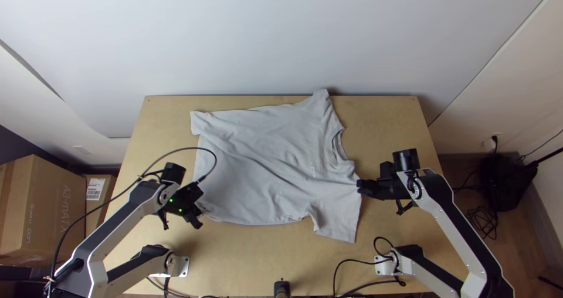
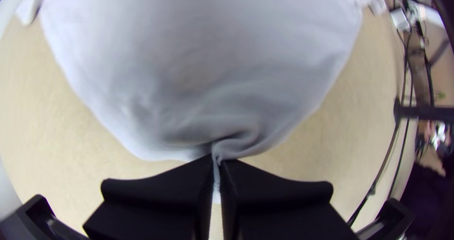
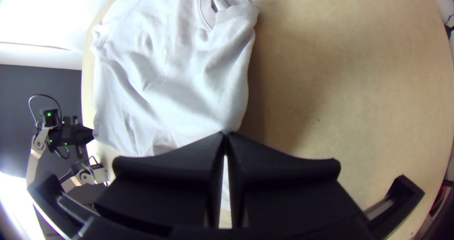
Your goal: Fold the t-shirt
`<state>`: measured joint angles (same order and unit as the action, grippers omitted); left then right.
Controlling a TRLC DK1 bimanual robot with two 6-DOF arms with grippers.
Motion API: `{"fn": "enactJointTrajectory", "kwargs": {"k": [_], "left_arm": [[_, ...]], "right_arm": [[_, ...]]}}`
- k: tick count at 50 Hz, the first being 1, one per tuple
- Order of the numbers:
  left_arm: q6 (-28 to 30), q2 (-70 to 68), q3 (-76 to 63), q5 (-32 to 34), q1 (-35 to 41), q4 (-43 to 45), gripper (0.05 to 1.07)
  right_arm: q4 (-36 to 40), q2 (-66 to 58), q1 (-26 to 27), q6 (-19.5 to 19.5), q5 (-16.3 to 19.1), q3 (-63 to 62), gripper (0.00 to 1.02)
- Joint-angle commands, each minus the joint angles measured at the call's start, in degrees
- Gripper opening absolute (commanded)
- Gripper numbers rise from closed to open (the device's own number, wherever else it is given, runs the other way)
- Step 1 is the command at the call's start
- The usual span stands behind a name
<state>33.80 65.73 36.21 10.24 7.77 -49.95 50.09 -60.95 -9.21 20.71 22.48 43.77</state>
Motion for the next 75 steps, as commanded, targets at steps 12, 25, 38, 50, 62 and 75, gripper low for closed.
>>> {"fn": "enactJointTrajectory", "kwargs": {"k": [12, 25, 38, 50, 62, 75], "left_arm": [[-23.4, -0.8, 15.0, 2.0, -7.9, 5.8, 0.08], [-34.9, -0.3, 26.8, 0.7, -13.4, 11.2, 0.08], [-40.2, 3.0, 43.9, -4.2, -16.0, 15.0, 0.08], [-42.3, 3.9, 50.8, -12.0, -16.3, 27.7, 0.08], [-43.5, -1.1, 55.1, -16.0, -16.4, 33.7, 0.08], [-42.9, -11.8, 57.7, -17.3, -18.4, 35.5, 0.08]], "right_arm": [[-6.8, 4.6, 2.0, -0.8, -4.5, 1.7, 0.02], [-15.8, 1.2, 2.1, -2.9, -6.0, 8.7, 0.02], [-22.0, -9.1, 3.0, -8.7, -11.6, 26.3, 0.02], [-37.0, -14.9, 4.6, -12.2, -16.3, 39.1, 0.02], [-47.3, -10.5, 5.6, -10.0, -18.5, 46.7, 0.02], [-46.7, 4.5, 2.7, -10.0, -18.4, 47.3, 0.02]]}}
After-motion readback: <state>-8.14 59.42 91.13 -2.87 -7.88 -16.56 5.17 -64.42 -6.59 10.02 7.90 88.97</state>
